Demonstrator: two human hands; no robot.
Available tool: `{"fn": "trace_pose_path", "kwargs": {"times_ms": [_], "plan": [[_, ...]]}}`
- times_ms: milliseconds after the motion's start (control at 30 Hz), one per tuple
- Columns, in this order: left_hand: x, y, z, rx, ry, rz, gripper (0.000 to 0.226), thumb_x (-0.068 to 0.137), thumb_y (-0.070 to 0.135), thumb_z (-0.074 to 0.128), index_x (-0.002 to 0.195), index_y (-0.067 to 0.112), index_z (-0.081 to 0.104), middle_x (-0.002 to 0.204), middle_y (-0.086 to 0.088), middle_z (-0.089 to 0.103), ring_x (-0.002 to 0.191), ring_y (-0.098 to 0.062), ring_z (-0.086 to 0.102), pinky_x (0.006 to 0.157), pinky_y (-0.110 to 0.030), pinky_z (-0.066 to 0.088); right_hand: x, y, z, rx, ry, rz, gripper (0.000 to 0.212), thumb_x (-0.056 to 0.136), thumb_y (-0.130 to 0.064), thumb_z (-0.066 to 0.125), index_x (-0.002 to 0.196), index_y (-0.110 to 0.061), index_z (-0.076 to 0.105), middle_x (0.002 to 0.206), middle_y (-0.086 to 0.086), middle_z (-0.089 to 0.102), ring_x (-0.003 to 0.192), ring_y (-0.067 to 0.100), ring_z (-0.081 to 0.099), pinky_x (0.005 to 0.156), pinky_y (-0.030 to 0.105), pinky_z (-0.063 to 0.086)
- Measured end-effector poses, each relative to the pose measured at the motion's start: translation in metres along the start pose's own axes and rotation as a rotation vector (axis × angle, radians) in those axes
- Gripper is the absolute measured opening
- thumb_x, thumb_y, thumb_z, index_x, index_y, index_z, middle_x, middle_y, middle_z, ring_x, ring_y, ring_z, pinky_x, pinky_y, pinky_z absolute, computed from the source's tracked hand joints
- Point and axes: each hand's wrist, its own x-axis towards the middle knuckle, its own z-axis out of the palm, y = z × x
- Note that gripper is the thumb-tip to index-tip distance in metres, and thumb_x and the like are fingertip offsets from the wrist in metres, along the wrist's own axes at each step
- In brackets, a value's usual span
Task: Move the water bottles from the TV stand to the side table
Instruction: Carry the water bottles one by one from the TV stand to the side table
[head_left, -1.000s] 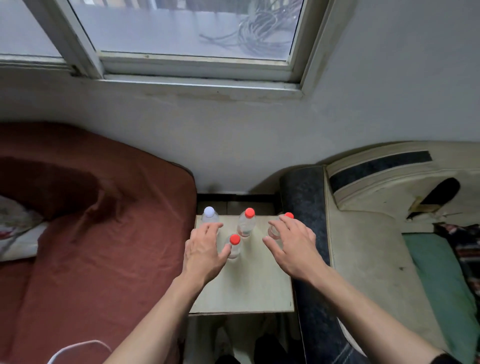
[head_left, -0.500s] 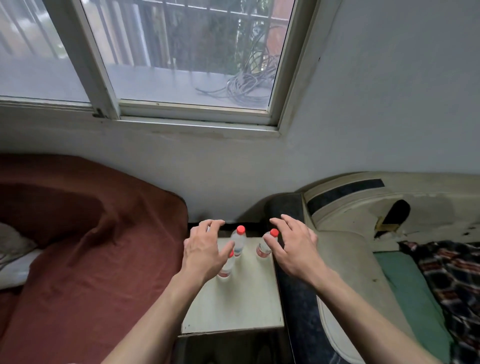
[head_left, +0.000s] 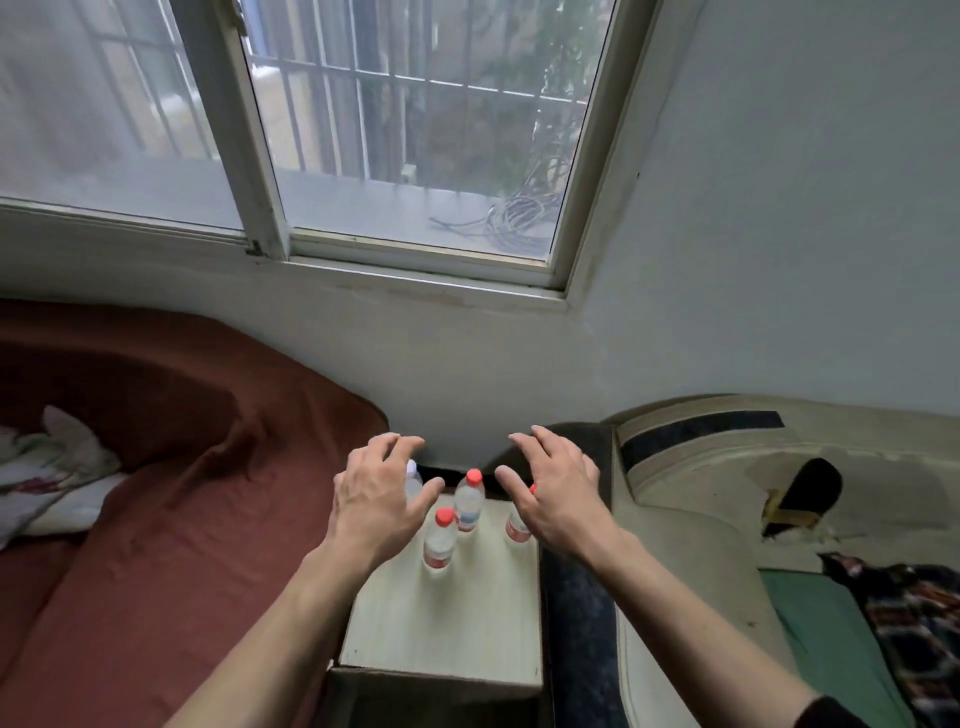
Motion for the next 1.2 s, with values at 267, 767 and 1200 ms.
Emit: {"fn": "trace_pose_path", "kwargs": {"times_ms": [267,767,1200], "plan": [[-0.062,0.024,-0.016,0.112,0.043,-0.172,0.068,0.075,0.069,0.046,0.130,0.030,0.059,0.134,0.003,0.055,0.114,-0.030,0.057,0.092,-0.046,0.050,-0.017,0.007,0.004,0.073,-0.071,-0.206,0.056,0.096,-0.057,0.038,0.146,-0.031,0.039,0.158,0.001,0.030,0.145,0.022,0.023,0.118,0.046,0.017],[-0.256,-0.028,-0.105,0.137,0.273,-0.543,0.069,0.079,0.067,0.049,0.135,0.027,0.055,0.136,0.002,0.054,0.119,-0.027,0.056,0.103,-0.040,0.045,-0.119,-0.125,0.042,0.011,-0.200,-0.615,0.055,0.096,-0.059,0.038,0.145,-0.035,0.038,0.159,-0.003,0.027,0.146,0.022,0.023,0.118,0.045,0.020],[-0.561,-0.137,-0.217,0.113,0.541,-0.855,0.058,0.090,0.055,0.059,0.140,0.028,0.049,0.148,0.002,0.043,0.133,-0.024,0.046,0.107,-0.039,0.042,-0.367,-0.346,0.107,-0.015,-0.329,-1.056,0.059,0.093,-0.063,0.035,0.144,-0.033,0.038,0.155,-0.001,0.032,0.143,0.028,0.027,0.115,0.050,0.023]]}}
